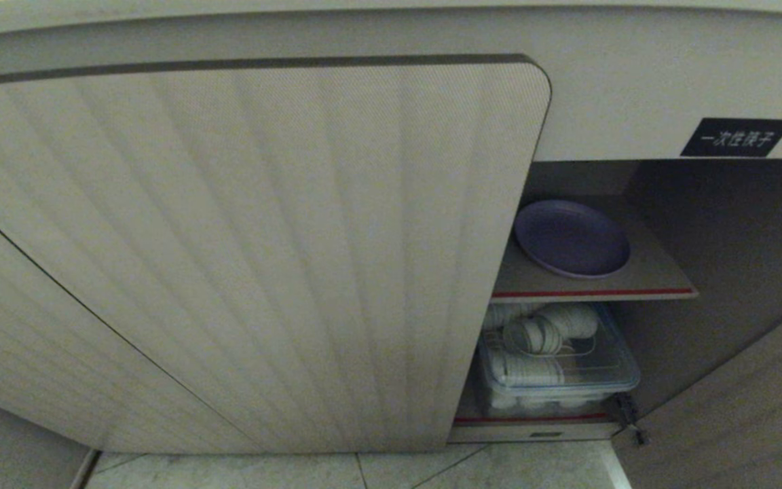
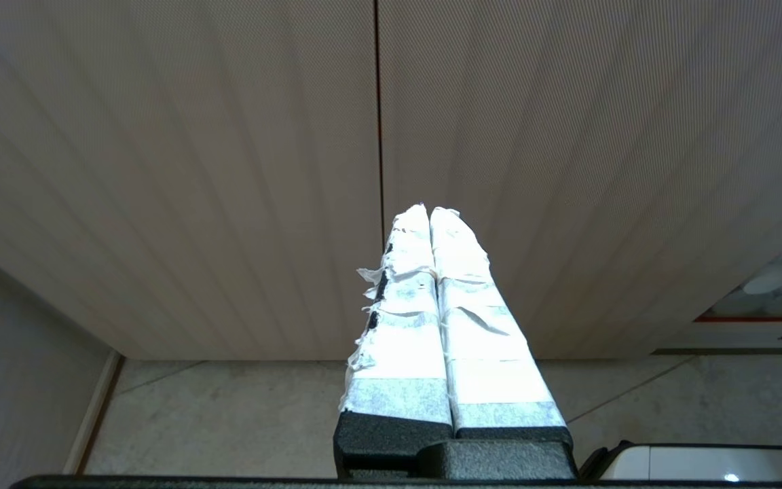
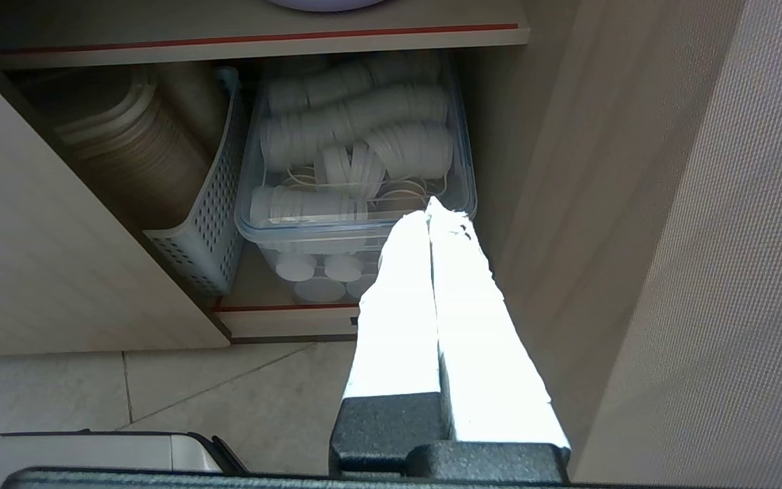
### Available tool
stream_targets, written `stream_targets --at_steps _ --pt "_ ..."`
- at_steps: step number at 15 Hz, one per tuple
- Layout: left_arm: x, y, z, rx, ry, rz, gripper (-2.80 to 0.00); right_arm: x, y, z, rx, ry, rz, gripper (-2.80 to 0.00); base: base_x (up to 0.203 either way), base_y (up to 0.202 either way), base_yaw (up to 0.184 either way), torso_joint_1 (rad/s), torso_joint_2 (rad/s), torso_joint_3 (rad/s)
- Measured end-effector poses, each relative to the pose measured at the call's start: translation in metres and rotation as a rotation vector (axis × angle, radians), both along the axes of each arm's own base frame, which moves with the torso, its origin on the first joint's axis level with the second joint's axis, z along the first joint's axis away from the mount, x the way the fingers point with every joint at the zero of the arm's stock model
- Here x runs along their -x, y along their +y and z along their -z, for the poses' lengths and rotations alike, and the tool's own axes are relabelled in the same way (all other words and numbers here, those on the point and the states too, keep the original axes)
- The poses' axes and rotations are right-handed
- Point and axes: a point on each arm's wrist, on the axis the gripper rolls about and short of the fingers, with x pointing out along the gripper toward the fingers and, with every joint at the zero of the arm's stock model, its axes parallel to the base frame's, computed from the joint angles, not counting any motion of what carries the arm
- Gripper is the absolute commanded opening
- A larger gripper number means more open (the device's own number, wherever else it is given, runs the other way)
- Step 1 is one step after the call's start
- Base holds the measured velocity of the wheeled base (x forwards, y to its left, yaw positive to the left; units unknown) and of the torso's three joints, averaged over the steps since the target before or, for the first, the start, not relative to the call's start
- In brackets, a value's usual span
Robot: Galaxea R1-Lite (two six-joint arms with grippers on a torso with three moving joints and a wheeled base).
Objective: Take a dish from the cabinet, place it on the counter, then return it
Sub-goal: Close the cabinet door
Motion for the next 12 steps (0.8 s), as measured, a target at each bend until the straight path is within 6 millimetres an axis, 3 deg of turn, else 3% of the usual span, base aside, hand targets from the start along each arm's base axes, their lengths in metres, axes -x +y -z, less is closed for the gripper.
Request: stream_targets --at_steps 5,12 --pt "0.0000 0.0000 -0.0001 0.001 -0.001 0.000 -2.80 0.0000 0.0000 0.0000 0.000 0.000 0.000 -2.80 -0.018 0.000 0.000 0.000 0.00 0.000" --pt "0.0000 0.0000 -0.0001 0.001 -0.001 0.000 -2.80 0.0000 0.0000 0.0000 0.000 0.000 0.000 -2.80 -0.195 0.000 0.000 0.000 0.00 0.004"
